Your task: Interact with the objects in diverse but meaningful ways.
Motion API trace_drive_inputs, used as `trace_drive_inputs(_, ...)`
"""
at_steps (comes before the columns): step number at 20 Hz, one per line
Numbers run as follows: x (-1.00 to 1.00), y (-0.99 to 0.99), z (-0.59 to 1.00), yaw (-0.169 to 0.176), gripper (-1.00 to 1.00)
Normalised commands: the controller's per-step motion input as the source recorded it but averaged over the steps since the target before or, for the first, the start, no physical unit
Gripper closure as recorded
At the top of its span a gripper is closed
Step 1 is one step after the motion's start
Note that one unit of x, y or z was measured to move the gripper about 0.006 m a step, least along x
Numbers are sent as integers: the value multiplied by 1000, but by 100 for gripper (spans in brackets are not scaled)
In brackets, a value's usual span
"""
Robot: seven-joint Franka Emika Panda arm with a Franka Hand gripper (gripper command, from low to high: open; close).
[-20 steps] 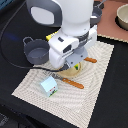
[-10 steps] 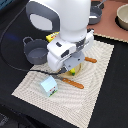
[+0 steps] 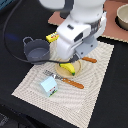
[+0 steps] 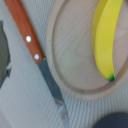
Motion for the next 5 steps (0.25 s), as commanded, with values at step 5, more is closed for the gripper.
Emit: trace_drive_inputs(5,53,359,916,-7,-100)
